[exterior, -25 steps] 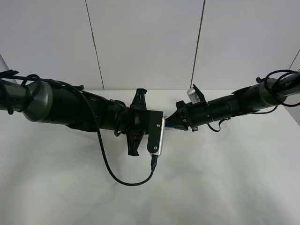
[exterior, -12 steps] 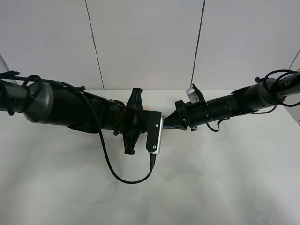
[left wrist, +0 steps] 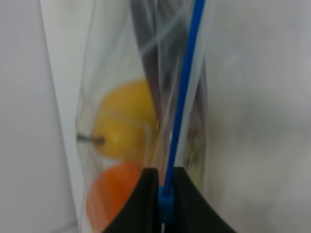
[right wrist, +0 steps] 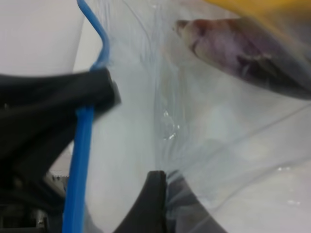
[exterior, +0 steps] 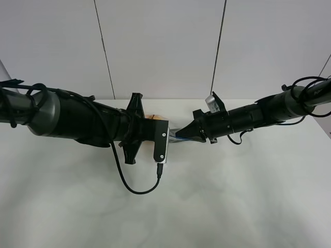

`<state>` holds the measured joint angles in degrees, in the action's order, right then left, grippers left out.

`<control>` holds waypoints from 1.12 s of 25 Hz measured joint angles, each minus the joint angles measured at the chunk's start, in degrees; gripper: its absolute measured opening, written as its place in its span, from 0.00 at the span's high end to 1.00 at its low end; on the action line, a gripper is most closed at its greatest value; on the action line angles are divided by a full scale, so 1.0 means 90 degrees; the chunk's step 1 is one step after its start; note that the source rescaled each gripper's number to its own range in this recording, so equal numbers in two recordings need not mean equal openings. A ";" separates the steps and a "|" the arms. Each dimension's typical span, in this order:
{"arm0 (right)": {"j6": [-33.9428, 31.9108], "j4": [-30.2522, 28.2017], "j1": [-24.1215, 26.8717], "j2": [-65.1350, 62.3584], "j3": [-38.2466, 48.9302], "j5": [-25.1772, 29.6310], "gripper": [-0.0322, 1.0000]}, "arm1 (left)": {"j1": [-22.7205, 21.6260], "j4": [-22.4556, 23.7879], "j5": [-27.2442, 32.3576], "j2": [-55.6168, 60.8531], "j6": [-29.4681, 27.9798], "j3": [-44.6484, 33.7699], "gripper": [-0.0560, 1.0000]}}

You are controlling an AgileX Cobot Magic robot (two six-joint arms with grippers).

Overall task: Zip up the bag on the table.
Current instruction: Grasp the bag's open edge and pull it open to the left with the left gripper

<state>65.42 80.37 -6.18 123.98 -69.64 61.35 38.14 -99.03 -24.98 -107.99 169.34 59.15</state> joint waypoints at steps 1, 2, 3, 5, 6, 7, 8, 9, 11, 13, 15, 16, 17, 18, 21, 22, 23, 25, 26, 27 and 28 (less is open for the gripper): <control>0.0000 -0.0014 0.0000 0.0000 0.0000 -0.0015 0.97 | 0.0000 0.0000 -0.0146 0.0000 0.0000 0.0000 0.95; 0.0000 -0.0035 0.0000 0.0000 0.0000 -0.0036 0.97 | 0.0000 -0.0001 -0.0277 0.0000 0.0000 0.0000 0.95; 0.0000 -0.0064 0.0000 0.0000 0.0000 -0.0062 0.97 | 0.0000 -0.0007 -0.0431 0.0000 0.0000 0.0000 0.95; 0.0000 -0.0130 0.0000 0.0000 0.0000 -0.0103 0.97 | -0.0006 -0.0007 -0.0694 0.0000 0.0000 0.0000 0.95; 0.0000 -0.0162 0.0000 0.0000 0.0000 -0.0104 0.97 | -0.0031 -0.0007 -0.0832 0.0000 0.0000 0.0000 0.95; 0.0000 -0.0177 0.0000 0.0000 0.0000 -0.0110 0.97 | -0.0086 -0.0007 -0.0940 0.0000 0.0000 0.0000 0.95; 0.0000 -0.0176 0.0000 0.0000 0.0000 -0.0116 0.97 | -0.0147 -0.0013 -0.1054 0.0000 0.0000 0.0000 0.95; 0.0000 -0.0184 0.0000 0.0000 0.0000 -0.0115 0.97 | -0.0241 -0.0013 -0.1138 0.0000 0.0000 0.0000 0.95; 0.0000 -0.0190 0.0000 0.0000 0.0000 -0.0123 0.97 | -0.0433 -0.0019 -0.1285 0.0000 0.0000 0.0000 0.95; 0.0000 -0.0190 0.0000 0.0000 0.0000 -0.0123 0.97 | -0.0650 -0.0027 -0.1358 0.0000 0.0000 0.0000 0.95; 0.0020 -0.0226 0.0000 0.0000 0.0000 -0.0124 0.97 | -0.0846 -0.0027 -0.1393 0.0000 0.0000 0.0000 0.95; 0.0020 -0.0242 0.0000 0.0000 0.0000 -0.0136 0.97 | -0.0946 -0.0027 -0.1422 0.0000 0.0000 0.0000 0.95; 0.0025 -0.0269 0.0000 0.0000 0.0000 -0.0137 0.97 | -0.1037 -0.0032 -0.1441 0.0000 0.0000 0.0000 0.95; 0.0025 -0.0281 0.0000 0.0000 0.0000 -0.0137 0.97 | -0.1105 -0.0032 -0.1441 0.0000 0.0000 0.0000 0.95; 0.0032 -0.0287 0.0021 0.0000 0.0000 -0.0137 0.97 | -0.1312 -0.0032 -0.1398 0.0000 0.0000 0.0000 0.95; 0.0032 -0.0294 0.0045 0.0000 0.0000 -0.0137 0.97 | -0.1365 -0.0032 -0.1376 0.0000 0.0000 0.0000 0.95; 0.0032 -0.0300 0.0072 0.0000 0.0000 -0.0126 0.97 | -0.1428 -0.0032 -0.1358 0.0000 0.0000 0.0000 0.95; 0.0045 -0.0303 0.0152 0.0000 0.0000 -0.0103 0.97 | -0.1542 -0.0032 -0.1295 0.0000 0.0000 0.0000 0.95; 0.0045 -0.0308 0.0184 0.0000 0.0000 -0.0080 0.97 | -0.1589 -0.0032 -0.1262 0.0000 0.0000 0.0000 0.95; 0.0045 -0.0324 0.0215 0.0000 0.0000 -0.0071 0.97 | -0.1655 -0.0032 -0.1237 0.0000 0.0000 0.0000 0.95; 0.0045 -0.0368 0.0243 0.0000 0.0000 -0.0060 0.97 | -0.1732 -0.0032 -0.1235 0.0000 0.0000 0.0000 0.95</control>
<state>65.83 77.05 -4.00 123.98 -69.64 60.81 22.56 -99.31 -36.10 -107.99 169.34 59.15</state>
